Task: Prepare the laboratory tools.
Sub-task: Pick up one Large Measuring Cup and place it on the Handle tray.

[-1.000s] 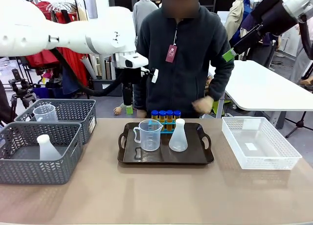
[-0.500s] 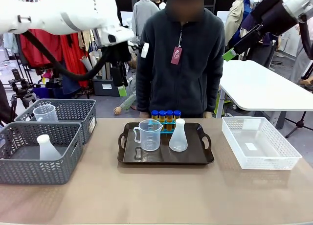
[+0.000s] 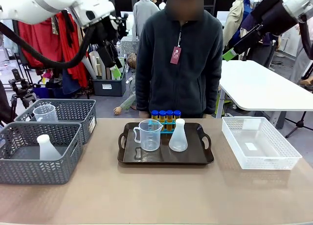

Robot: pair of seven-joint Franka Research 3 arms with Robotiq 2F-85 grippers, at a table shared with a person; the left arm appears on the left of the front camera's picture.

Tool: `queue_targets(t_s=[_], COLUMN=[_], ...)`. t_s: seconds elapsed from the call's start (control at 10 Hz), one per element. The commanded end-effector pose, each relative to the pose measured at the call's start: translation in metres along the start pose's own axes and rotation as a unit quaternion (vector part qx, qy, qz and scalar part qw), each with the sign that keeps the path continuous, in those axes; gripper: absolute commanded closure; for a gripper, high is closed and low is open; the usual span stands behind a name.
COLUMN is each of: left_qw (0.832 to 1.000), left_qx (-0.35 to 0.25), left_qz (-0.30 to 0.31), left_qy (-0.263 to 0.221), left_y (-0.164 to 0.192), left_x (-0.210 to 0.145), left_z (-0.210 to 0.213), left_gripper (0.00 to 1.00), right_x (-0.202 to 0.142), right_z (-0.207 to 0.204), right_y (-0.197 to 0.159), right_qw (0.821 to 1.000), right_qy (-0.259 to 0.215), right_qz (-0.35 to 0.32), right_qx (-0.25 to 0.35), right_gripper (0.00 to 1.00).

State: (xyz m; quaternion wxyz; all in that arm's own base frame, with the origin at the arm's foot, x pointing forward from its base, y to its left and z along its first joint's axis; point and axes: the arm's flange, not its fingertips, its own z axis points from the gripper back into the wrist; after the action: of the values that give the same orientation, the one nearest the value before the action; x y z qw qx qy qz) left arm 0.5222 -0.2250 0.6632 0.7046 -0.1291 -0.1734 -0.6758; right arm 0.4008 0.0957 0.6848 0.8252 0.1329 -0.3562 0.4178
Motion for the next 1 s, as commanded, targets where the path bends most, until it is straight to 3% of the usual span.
queue_targets(t_s=[0.0, 0.5, 0.9], left_qw=[0.999, 0.992, 0.989], left_qx=[0.012, 0.071, 0.074], left_qz=[-0.008, 0.027, 0.038], left_qy=[-0.052, -0.098, -0.118], left_y=[-0.012, -0.038, -0.046], left_x=[-0.015, -0.023, -0.032], left_z=[0.012, 0.058, 0.073], left_gripper=[0.0, 0.0, 0.0], right_x=[0.0, 0.0, 0.0], right_z=[0.001, 0.001, 0.001], right_y=[0.0, 0.0, 0.0], right_qw=[1.0, 1.0, 1.0], right_qy=[-0.001, -0.001, -0.001], right_qz=[0.0, 0.0, 0.0], right_qx=[0.0, 0.0, 0.0], right_gripper=[0.0, 0.0, 0.0])
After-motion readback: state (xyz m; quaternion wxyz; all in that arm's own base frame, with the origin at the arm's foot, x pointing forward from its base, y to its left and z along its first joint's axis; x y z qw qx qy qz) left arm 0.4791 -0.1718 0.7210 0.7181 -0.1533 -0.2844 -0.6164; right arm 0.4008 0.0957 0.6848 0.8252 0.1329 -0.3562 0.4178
